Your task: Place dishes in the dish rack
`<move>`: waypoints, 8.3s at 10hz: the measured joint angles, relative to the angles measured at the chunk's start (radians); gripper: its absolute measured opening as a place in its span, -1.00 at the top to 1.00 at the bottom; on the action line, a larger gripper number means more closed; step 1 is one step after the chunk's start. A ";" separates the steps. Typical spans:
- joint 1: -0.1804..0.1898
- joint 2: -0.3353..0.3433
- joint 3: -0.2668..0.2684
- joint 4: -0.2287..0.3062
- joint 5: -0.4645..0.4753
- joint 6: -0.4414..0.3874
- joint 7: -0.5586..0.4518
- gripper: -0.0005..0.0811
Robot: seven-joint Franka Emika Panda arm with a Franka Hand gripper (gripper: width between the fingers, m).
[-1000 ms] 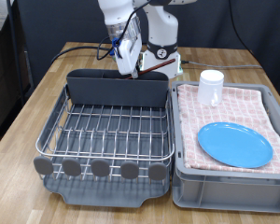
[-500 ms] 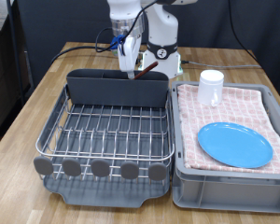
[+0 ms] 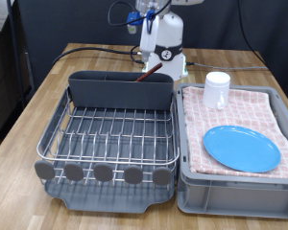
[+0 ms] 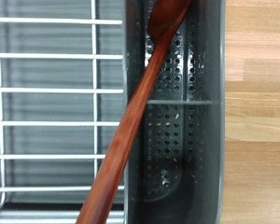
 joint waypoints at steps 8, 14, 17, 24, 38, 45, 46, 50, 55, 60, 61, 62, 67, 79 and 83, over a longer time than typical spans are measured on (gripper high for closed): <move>0.153 0.049 0.131 0.218 0.082 -0.100 -0.066 -0.98; 0.250 0.248 0.151 0.414 0.155 -0.068 -0.205 -0.98; 0.252 0.329 0.160 0.476 0.176 -0.050 -0.197 -0.98; 0.278 0.352 0.085 0.307 0.439 0.321 -0.578 -0.98; 0.372 0.604 0.055 0.224 1.152 0.775 -1.344 -0.98; 0.350 0.729 0.098 0.302 1.435 0.813 -1.620 -0.98; 0.349 0.739 0.100 0.311 1.454 0.813 -1.643 -0.98; 0.348 0.777 0.104 0.348 1.505 0.812 -1.698 -0.98; 0.348 0.808 0.113 0.393 1.584 0.809 -1.780 -0.98; 0.348 0.821 0.119 0.418 1.629 0.809 -1.832 -0.79; 0.348 0.822 0.121 0.422 1.641 0.809 -1.845 -0.39; 0.348 0.823 0.121 0.425 1.648 0.809 -1.854 -0.39; 0.348 0.824 0.123 0.427 1.666 0.809 -1.868 0.81; 0.455 0.701 -0.052 0.316 1.046 0.758 -1.286 0.92; 0.494 0.581 -0.182 0.290 0.481 0.564 -0.810 0.92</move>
